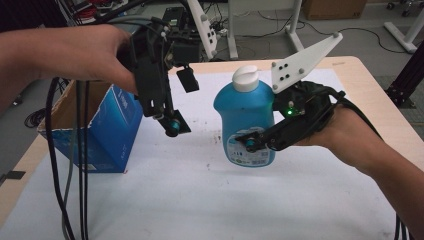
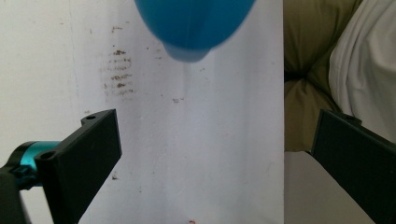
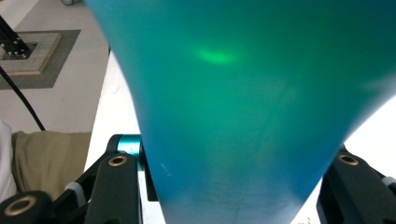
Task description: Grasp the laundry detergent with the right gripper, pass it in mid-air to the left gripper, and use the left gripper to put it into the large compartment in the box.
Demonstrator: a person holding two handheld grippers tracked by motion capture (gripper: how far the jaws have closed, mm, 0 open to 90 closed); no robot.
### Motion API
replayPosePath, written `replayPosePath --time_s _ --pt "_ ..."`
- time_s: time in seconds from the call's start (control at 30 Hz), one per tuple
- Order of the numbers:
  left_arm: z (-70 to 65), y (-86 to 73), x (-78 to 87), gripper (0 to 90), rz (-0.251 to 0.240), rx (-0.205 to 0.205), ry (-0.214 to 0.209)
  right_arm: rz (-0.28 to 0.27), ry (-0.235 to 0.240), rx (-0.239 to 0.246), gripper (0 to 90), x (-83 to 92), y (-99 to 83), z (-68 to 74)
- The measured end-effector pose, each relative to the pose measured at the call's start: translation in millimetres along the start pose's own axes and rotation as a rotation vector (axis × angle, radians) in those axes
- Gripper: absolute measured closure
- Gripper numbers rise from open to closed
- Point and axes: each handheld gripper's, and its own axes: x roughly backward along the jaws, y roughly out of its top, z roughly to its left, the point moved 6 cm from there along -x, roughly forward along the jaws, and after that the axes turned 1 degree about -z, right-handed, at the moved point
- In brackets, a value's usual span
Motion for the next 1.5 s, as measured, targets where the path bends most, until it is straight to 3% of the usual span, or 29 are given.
replayPosePath --time_s 0.47,0.73,0.87,1.0,1.13,1.5 --pt "1.6 24.0 -1.8 1.7 -0.007 -0.036 -0.004 0.001 0.033 0.021 45.6 -24.9 10.5 4.4" --pt "3.1 28.8 -2.6 1.7 -0.014 -0.030 0.003 -0.004 0.046 0.015 45.6 -33.4 15.4 6.4" --pt "4.6 28.8 -7.4 1.7 0.021 -0.036 0.010 -0.004 0.050 0.016 45.7 -37.7 18.6 7.2" --pt "4.8 29.6 -9.6 1.7 0.021 -0.039 0.013 -0.012 0.059 0.008 45.6 -39.6 21.9 8.5" --pt "4.8 28.7 -9.4 9.5 0.015 -0.046 -0.007 -0.007 0.058 0.006 45.7 -39.4 21.9 8.5" --pt "4.6 29.7 -14.0 17.1 0.016 -0.058 -0.020 -0.011 0.060 0.006 45.6 -39.8 22.2 8.5"
